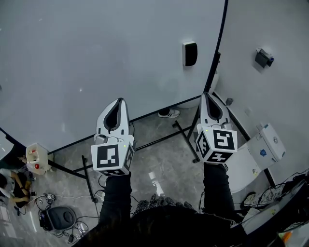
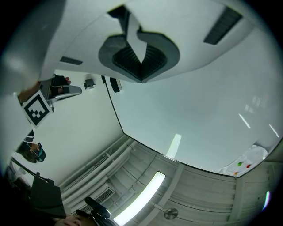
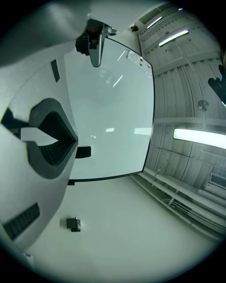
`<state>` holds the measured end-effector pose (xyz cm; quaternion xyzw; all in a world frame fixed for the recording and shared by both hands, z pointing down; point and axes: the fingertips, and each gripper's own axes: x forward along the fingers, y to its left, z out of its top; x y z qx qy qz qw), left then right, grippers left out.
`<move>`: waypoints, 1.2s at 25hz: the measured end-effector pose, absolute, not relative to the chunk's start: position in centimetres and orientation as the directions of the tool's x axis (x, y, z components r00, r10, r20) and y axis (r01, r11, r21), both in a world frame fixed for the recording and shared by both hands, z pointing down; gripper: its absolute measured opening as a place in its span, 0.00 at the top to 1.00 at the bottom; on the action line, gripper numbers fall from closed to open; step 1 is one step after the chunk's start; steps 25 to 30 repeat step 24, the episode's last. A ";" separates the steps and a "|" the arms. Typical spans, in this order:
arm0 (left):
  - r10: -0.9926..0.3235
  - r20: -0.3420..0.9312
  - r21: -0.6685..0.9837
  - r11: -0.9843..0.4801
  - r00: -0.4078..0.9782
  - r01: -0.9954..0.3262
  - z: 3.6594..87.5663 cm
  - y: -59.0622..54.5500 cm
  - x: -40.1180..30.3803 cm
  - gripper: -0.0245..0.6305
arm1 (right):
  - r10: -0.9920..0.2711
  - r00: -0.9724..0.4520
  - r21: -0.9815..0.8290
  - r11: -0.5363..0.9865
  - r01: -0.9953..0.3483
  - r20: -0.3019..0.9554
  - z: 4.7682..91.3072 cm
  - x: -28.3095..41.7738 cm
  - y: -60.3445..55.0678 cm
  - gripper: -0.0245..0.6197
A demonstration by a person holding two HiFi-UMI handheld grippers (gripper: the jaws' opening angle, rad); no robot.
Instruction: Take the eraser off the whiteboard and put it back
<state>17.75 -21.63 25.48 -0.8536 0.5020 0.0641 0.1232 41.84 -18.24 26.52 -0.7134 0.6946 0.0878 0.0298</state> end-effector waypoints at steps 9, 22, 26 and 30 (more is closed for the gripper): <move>-0.843 -0.232 -0.131 -0.468 0.486 -0.874 25.7 -21.3 18.2 0.95 | -0.989 0.026 0.073 -0.037 -0.997 -0.148 26.5 42.4 -17.7 0.95; -0.842 -0.232 -0.133 -0.468 0.487 -0.874 25.8 -21.2 18.6 0.95 | -0.989 0.020 0.076 -0.032 -0.997 -0.145 26.6 42.6 -17.5 0.95; -0.842 -0.230 -0.136 -0.469 0.488 -0.873 25.8 -21.2 18.8 0.95 | -0.989 0.021 0.075 -0.032 -0.997 -0.144 26.6 42.8 -17.5 0.95; -0.842 -0.230 -0.136 -0.469 0.488 -0.873 25.8 -21.2 18.8 0.95 | -0.989 0.021 0.075 -0.032 -0.997 -0.144 26.6 42.8 -17.5 0.95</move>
